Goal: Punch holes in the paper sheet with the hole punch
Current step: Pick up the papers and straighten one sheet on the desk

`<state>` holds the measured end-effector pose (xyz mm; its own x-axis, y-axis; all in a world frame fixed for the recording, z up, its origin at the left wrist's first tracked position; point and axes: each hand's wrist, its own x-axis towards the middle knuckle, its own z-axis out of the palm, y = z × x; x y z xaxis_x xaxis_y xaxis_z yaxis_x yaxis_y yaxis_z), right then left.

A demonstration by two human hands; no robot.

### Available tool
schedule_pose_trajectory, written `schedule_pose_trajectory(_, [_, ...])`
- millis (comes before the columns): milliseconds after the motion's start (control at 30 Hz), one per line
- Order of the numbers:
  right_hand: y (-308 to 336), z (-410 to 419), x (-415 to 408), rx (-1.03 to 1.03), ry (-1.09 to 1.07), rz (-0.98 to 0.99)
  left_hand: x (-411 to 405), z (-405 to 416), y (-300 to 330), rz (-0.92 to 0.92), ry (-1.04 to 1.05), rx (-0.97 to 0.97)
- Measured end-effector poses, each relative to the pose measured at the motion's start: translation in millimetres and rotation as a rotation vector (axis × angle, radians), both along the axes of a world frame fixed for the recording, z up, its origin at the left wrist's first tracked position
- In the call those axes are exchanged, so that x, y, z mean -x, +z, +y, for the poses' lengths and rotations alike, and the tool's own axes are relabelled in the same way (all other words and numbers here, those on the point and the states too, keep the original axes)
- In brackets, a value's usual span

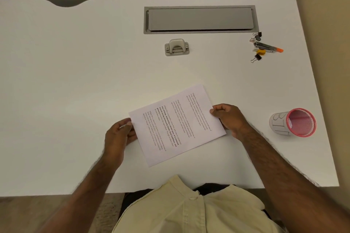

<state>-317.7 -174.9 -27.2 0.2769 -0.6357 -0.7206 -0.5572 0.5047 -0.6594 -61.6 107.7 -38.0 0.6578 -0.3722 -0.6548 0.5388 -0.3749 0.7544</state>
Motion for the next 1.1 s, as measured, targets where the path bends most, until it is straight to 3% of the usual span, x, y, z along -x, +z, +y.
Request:
schedule_pose_trajectory(167, [1,-1,0,-0.019,-0.013,-0.004,26,23,0,0.087,-0.027,-0.01])
schedule_pose_trajectory(900, [3,2,13,-0.097,0.002,-0.039,42,12,3,-0.02,-0.041,-0.13])
schedule_pose_trajectory(1100, [-1,12,43,-0.27,-0.183,-0.179,39,6,2,-0.006,-0.051,-0.123])
